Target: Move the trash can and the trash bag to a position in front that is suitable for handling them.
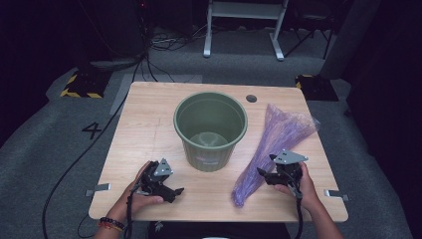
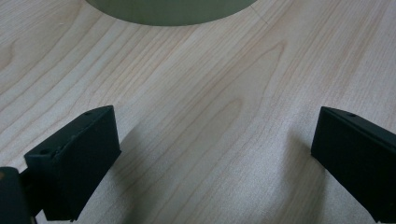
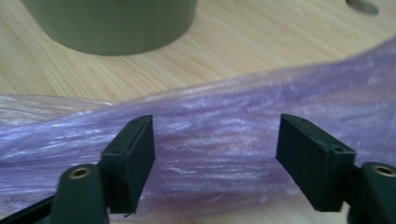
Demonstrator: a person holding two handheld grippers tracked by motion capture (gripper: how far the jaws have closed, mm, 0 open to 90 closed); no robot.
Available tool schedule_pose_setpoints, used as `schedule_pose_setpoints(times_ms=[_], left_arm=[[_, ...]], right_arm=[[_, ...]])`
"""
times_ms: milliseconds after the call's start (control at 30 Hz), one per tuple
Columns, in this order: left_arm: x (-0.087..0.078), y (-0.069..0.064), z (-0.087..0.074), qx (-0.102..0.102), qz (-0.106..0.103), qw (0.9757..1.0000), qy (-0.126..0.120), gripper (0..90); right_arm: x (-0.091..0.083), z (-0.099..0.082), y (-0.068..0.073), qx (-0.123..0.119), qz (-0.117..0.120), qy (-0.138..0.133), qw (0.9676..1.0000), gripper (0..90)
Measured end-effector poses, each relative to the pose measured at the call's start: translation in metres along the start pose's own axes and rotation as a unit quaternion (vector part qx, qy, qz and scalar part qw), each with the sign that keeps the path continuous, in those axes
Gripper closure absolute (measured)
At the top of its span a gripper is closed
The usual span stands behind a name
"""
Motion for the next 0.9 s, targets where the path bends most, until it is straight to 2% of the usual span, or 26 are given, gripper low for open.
schedule_pose_setpoints(times_ms=[67,200,267,333,533,600,633,700,733,767,833,900], left_arm=[[-0.001,0.000,-0.001,-0.001,0.002,1.0000,0.001,0.9],[-0.002,0.000,-0.002,-0.001,0.003,1.0000,0.002,0.9],[-0.002,0.000,-0.002,-0.001,0.003,1.0000,0.002,0.9],[-0.002,0.000,-0.002,-0.001,0.002,1.0000,0.002,0.9],[-0.002,0.000,-0.002,-0.002,0.001,1.0000,0.001,0.9],[-0.002,0.000,-0.002,-0.001,0.002,1.0000,0.001,0.9],[-0.002,0.000,-0.002,-0.002,0.001,1.0000,0.000,0.9],[-0.002,0.000,-0.002,-0.002,0.001,1.0000,0.000,0.9],[-0.002,0.000,-0.002,-0.002,0.001,1.0000,0.000,0.9],[-0.002,0.000,-0.002,-0.002,0.001,1.0000,0.000,0.9],[-0.002,0.000,-0.002,-0.002,0.001,1.0000,0.000,0.9],[-0.002,0.000,-0.002,-0.002,0.001,1.0000,0.000,0.9]], right_arm=[[0.007,-0.011,-0.001,0.008,-0.011,0.022,0.9997,22.2],[0.015,-0.019,0.000,0.014,-0.008,0.039,0.9991,21.7],[0.022,-0.022,-0.001,0.033,-0.004,0.046,0.9984,20.8],[0.024,-0.022,-0.004,0.048,-0.004,0.043,0.9979,19.9],[0.023,-0.022,-0.004,0.048,0.001,0.039,0.9981,22.3],[0.014,-0.014,-0.003,0.047,0.003,0.017,0.9987,23.4],[0.004,-0.008,-0.005,0.041,-0.014,0.002,0.9991,23.7],[-0.005,-0.005,-0.011,0.028,-0.044,-0.004,0.9986,23.5],[-0.005,-0.005,-0.011,0.028,-0.044,-0.004,0.9986,23.5],[-0.011,-0.007,-0.018,0.026,-0.062,-0.003,0.9977,23.4],[-0.014,-0.012,-0.027,0.036,-0.075,0.001,0.9966,22.6],[-0.016,-0.017,-0.037,0.056,-0.086,-0.002,0.9947,21.0]])
Point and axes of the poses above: each handheld gripper's, and its own axes: x roughly forward along the jaws, z roughly out of its top, y roughly to its left, the point moved 10 cm from there along x, roughly forward along the jaws, and after that the axes turned 9 degrees about z, right-handed, at the moved point
